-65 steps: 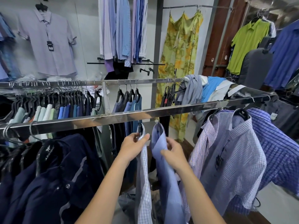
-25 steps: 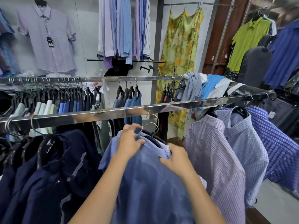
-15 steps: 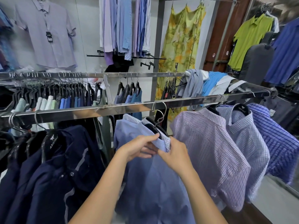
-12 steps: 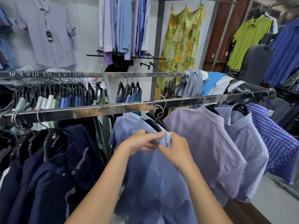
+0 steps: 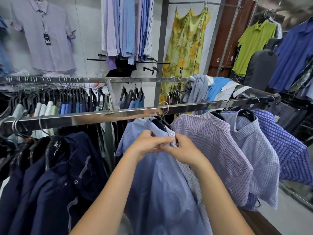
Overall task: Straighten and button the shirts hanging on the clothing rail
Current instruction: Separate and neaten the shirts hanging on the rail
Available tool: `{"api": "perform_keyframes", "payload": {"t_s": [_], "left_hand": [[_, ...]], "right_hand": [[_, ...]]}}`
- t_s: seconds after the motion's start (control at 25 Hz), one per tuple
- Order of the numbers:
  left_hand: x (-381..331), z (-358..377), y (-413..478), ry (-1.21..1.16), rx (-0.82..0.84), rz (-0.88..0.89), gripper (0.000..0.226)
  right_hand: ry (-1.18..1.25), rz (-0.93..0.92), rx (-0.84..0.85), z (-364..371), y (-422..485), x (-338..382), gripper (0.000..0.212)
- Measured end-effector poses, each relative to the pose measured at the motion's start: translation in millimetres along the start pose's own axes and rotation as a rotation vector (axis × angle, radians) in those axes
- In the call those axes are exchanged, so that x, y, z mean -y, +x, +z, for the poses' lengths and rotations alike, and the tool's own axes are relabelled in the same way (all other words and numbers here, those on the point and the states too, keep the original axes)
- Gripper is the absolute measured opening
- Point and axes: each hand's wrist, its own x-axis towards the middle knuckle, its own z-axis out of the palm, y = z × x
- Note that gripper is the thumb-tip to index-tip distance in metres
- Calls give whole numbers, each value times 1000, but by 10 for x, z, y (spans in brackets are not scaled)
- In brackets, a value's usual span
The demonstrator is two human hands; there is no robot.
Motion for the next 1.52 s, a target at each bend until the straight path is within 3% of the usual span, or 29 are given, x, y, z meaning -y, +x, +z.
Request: {"api": "perform_keyframes", "payload": {"t_s": [0.08, 0.2, 0.36, 0.56, 0.76, 1.16, 1.52], "left_hand": [[-12, -54, -25, -15, -25, 5, 33], [-48, -128, -38, -16, -72, 11, 27], [-75, -176, -119, -36, -133, -17, 8], [56, -297, -216, -6, -237, -99, 33], [70, -270, -349, 25, -423, -99, 20], [157, -89, -444, 515, -849, -23, 48], [109, -75, -469, 813, -886, -22, 43]], "right_hand": [[160, 10, 40, -18, -7, -70, 46], [323, 13, 22, -11, -27, -94, 23], [191, 75, -35, 7, -30, -62, 23], [186, 56, 152, -30, -74, -30, 44], [177, 0, 214, -37, 15, -140, 52], [-17, -82, 235, -105, -59, -293, 74], [-39, -54, 174, -96, -178, -325, 79]]}}
